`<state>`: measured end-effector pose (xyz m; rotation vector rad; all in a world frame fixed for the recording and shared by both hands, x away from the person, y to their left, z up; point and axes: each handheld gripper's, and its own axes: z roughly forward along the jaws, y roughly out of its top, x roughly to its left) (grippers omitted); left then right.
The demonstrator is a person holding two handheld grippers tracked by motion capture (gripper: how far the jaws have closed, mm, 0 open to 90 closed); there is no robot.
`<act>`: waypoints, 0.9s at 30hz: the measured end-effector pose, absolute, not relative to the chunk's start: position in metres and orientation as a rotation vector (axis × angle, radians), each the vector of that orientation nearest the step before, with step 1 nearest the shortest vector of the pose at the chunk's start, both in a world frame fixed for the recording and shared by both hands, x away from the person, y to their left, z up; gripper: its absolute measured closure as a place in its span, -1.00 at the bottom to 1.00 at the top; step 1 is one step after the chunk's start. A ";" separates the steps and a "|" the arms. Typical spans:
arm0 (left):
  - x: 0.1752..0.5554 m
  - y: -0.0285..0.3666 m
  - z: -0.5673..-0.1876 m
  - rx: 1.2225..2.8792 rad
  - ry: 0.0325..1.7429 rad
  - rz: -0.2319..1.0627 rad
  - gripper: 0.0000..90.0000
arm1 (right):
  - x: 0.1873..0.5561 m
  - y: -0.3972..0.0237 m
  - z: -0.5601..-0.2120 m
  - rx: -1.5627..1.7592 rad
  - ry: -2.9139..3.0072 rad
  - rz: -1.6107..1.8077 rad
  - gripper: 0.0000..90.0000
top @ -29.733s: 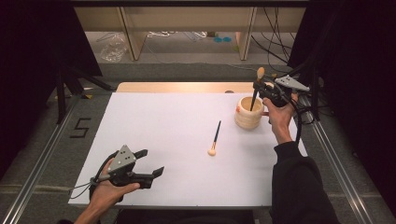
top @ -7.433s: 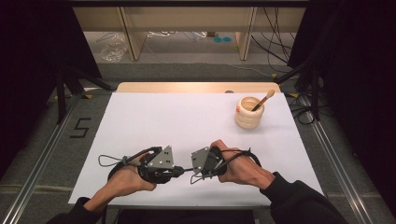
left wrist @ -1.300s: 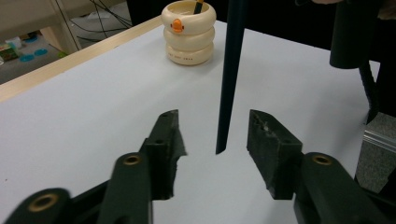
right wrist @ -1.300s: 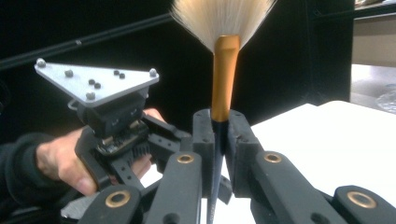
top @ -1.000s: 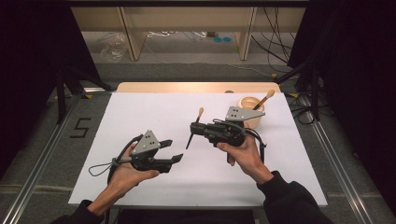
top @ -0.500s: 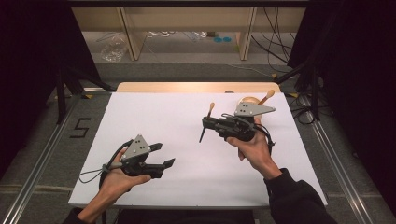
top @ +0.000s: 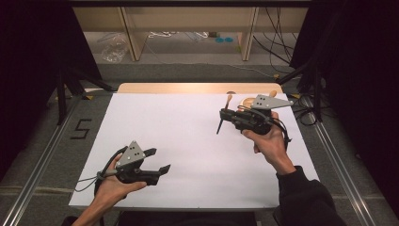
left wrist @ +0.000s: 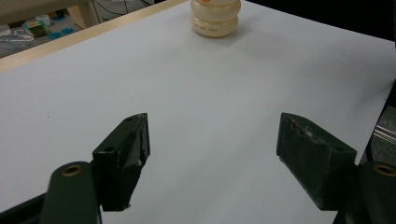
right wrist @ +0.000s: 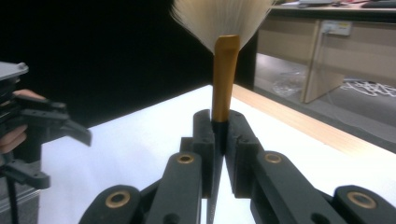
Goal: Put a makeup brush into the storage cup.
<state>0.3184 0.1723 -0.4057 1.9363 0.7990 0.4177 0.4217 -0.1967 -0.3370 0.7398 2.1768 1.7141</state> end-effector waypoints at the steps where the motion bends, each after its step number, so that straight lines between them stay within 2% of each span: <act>1: 0.318 0.173 -0.406 1.935 0.799 0.417 -0.43 | 0.423 -0.199 -0.336 0.744 2.166 1.712 0.88; 13: 0.314 0.179 -0.412 1.944 0.829 0.416 -0.50 | 0.439 -0.238 -0.325 0.852 2.070 1.605 0.88; 27: 0.310 0.181 -0.418 1.948 0.835 0.428 -0.52 | 0.466 -0.267 -0.333 0.995 1.974 1.510 0.88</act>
